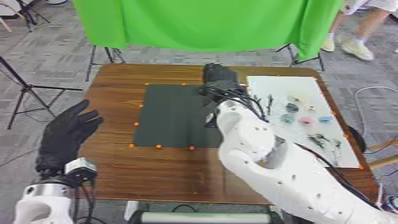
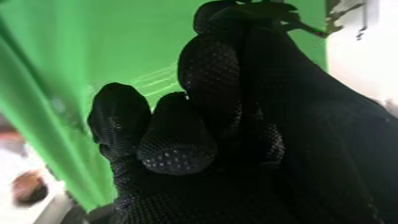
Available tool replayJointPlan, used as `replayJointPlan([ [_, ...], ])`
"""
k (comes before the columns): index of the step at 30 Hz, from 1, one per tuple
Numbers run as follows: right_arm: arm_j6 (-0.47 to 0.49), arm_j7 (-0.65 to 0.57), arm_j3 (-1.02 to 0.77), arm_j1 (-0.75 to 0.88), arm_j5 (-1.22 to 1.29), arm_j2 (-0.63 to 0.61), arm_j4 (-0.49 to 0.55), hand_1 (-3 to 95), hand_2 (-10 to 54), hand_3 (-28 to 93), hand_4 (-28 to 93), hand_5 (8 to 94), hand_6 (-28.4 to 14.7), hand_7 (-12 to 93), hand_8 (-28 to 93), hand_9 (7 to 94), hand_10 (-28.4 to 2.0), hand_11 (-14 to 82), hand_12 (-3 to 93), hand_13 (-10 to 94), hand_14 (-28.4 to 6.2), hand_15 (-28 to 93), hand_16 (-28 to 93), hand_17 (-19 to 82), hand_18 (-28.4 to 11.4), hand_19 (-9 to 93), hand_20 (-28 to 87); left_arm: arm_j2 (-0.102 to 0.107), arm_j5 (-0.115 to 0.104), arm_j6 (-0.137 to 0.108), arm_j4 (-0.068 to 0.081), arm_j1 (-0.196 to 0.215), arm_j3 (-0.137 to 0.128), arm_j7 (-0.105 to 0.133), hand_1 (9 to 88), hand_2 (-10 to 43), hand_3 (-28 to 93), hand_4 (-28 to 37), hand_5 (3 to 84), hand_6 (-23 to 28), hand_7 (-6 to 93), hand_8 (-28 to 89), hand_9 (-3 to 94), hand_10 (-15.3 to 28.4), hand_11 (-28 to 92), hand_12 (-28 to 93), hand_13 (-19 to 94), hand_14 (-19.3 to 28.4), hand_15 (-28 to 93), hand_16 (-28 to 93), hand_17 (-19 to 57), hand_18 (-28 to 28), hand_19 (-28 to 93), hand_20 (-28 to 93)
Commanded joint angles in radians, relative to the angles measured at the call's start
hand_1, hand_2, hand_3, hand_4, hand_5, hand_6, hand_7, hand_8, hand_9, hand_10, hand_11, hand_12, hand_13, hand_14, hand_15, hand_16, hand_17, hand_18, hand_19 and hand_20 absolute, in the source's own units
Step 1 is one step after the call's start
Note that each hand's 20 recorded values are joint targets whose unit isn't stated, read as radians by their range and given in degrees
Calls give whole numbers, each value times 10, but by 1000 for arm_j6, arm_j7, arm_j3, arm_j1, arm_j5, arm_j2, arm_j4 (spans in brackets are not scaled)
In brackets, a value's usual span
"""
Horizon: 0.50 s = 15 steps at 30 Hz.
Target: Arrange flowers
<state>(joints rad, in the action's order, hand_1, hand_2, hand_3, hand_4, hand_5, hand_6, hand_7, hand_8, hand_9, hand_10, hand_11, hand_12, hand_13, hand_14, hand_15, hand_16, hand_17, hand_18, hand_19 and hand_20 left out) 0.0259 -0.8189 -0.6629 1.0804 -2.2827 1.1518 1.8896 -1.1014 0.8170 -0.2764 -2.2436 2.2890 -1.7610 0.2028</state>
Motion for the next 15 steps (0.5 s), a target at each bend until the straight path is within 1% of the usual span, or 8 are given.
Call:
replayJointPlan([
  [1,11,40,72,-39,11,123,-70,470,-95,901,-271,855,-48,298,223,834,-130,557,281,818,-91,859,188,508,-256,932,691,12,11,20,15,-58,25,-13,246,43,825,-213,400,101,164,-106,384,199,309,103,280,264,525,-90,-88,232,572,23],
  [6,-23,6,139,-92,66,162,-128,470,-95,900,-271,854,-47,299,222,833,-130,558,280,818,-91,859,187,508,-255,932,691,28,14,34,33,-105,53,-22,244,41,826,-211,400,101,163,-106,384,200,309,103,281,264,525,-90,-88,233,572,24],
  [7,-6,19,129,-82,62,179,-139,469,-95,900,-271,854,-47,299,222,834,-130,558,280,818,-91,860,187,508,-255,932,691,41,6,17,33,-103,64,-1,244,41,826,-212,400,101,163,-106,383,200,309,103,281,264,525,-90,-88,233,572,24],
  [8,-8,14,138,-85,70,182,-147,469,-95,900,-271,854,-47,299,222,834,-130,559,280,818,-91,860,188,508,-255,932,691,38,8,19,34,-108,63,-7,244,41,827,-211,400,101,163,-106,383,201,309,103,281,264,525,-90,-88,233,572,24],
  [11,37,38,106,-44,52,222,-166,469,-95,899,-272,853,-47,300,221,833,-130,560,279,819,-91,860,187,508,-254,932,691,48,3,10,33,-110,66,5,244,41,826,-212,400,101,163,-106,383,200,309,103,281,264,525,-90,-88,233,572,24],
  [12,-17,-6,176,-103,110,191,-172,469,-95,898,-272,853,-46,300,221,833,-130,560,278,819,-91,860,187,508,-254,932,691,46,6,17,35,-118,64,-2,244,41,826,-212,400,101,163,-106,384,200,309,103,281,264,525,-90,-88,233,572,24],
  [14,10,27,150,-67,47,215,-193,469,-95,898,-272,852,-46,300,221,833,-130,561,278,818,-90,860,187,508,-253,932,691,52,2,8,34,-118,70,13,245,41,826,-213,400,101,163,-106,383,200,310,103,281,264,525,-90,-88,234,573,25],
  [15,5,21,155,-66,44,215,-201,469,-95,898,-272,852,-46,301,220,832,-129,561,278,818,-90,860,187,508,-254,932,691,52,4,12,36,-127,73,9,245,41,826,-213,400,101,163,-106,384,200,310,103,281,264,525,-90,-88,234,574,25],
])
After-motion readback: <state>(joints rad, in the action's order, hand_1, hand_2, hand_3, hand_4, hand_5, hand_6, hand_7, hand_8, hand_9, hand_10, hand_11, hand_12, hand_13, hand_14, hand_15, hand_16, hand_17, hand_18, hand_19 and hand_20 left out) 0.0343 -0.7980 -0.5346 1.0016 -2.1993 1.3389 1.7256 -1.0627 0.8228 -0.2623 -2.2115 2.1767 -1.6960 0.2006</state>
